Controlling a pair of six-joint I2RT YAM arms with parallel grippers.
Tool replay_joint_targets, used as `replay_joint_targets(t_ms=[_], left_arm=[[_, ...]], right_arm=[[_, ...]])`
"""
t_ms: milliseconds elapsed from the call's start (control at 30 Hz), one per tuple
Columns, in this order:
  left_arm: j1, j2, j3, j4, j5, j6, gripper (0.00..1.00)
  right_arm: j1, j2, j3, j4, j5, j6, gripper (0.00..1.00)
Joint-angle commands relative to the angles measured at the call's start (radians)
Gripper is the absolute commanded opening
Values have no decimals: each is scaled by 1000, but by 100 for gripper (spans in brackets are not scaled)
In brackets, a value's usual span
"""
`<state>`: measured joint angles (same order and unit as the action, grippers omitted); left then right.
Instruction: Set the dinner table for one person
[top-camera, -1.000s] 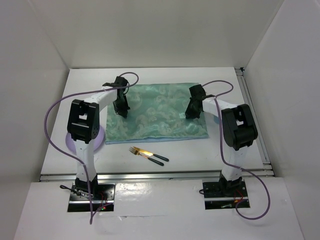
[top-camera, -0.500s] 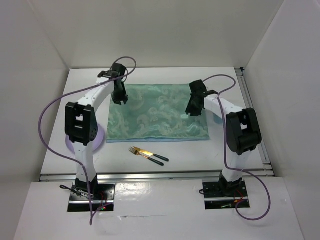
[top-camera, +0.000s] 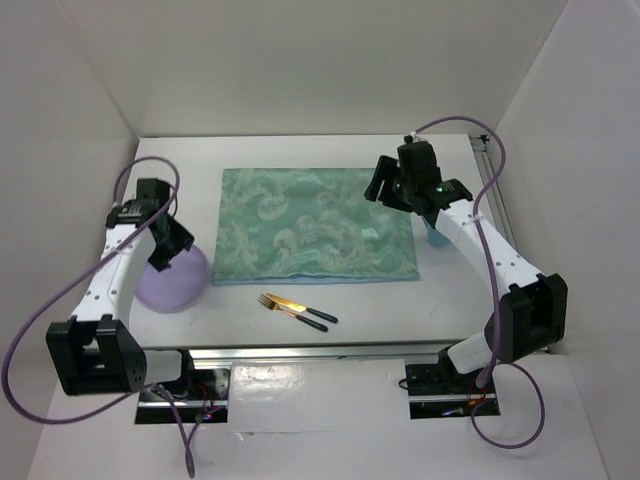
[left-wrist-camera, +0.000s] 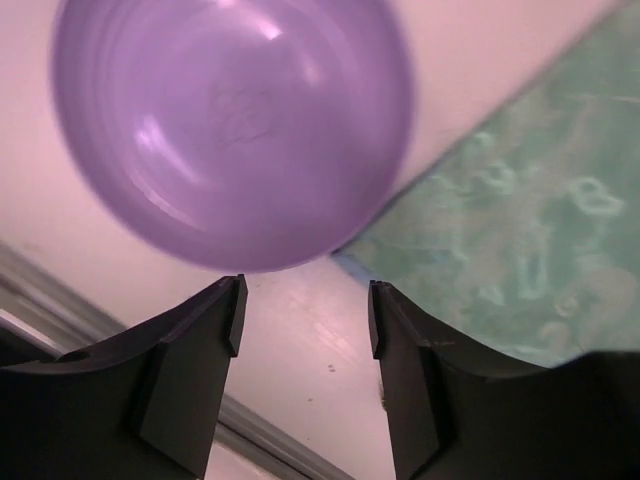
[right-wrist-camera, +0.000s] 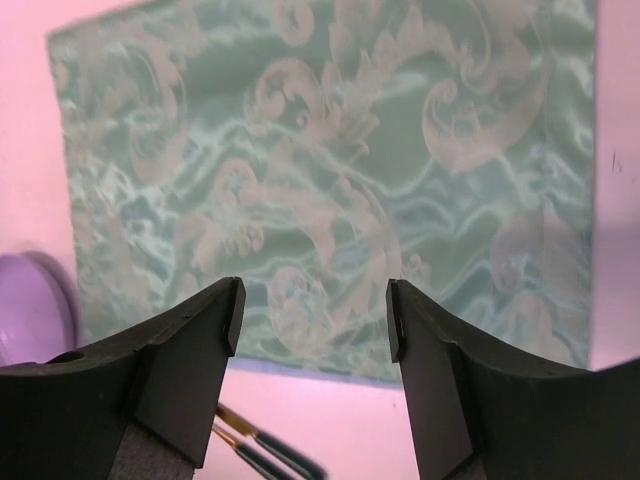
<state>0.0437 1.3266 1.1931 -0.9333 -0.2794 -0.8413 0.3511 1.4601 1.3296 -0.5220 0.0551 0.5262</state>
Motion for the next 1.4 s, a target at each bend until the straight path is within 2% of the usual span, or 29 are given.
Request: replay_joint_targets(t_ms=[0,133,267,400,533,700,767,967,1133,1233,1333,1367], left_arm=[[80,-131,-137,-22,-10,-146,69],[192,-155,-185,-39,3,-147,76],[298,-156,-230,-91,-35,-160,77],[321,-87,-228,-114,-50,-197,77],[387,-44,-219,-43,-40,-206,77],[502,46,-233,37,35,-131,76],[522,80,-260,74,57,-110,72],[533,120,-331,178,85,-61,72],[542,172,-369,235,106,-85,71],[542,192,-394,260,118,-123,66],[542,183,-409,295,129,-142,42],[542,165,-418,304,129,-142,21]], right_arm=[[8,-32,-63,-19,-41,-22,71],[17,-41,-89,-9,-66,-22,74],[17,-30,-89,-9,-103,-31,77],[17,-9,-63,0,-149,-54,77],[17,40,-1,-44,-163,-92,78],[17,68,51,-76,-163,-115,78],[17,77,62,-85,-163,-115,78],[17,77,53,-95,-153,-97,78],[17,77,52,-113,-144,-97,78],[17,86,52,-113,-135,-97,78],[17,97,72,-142,-124,-97,78],[17,97,91,-153,-110,-97,78]])
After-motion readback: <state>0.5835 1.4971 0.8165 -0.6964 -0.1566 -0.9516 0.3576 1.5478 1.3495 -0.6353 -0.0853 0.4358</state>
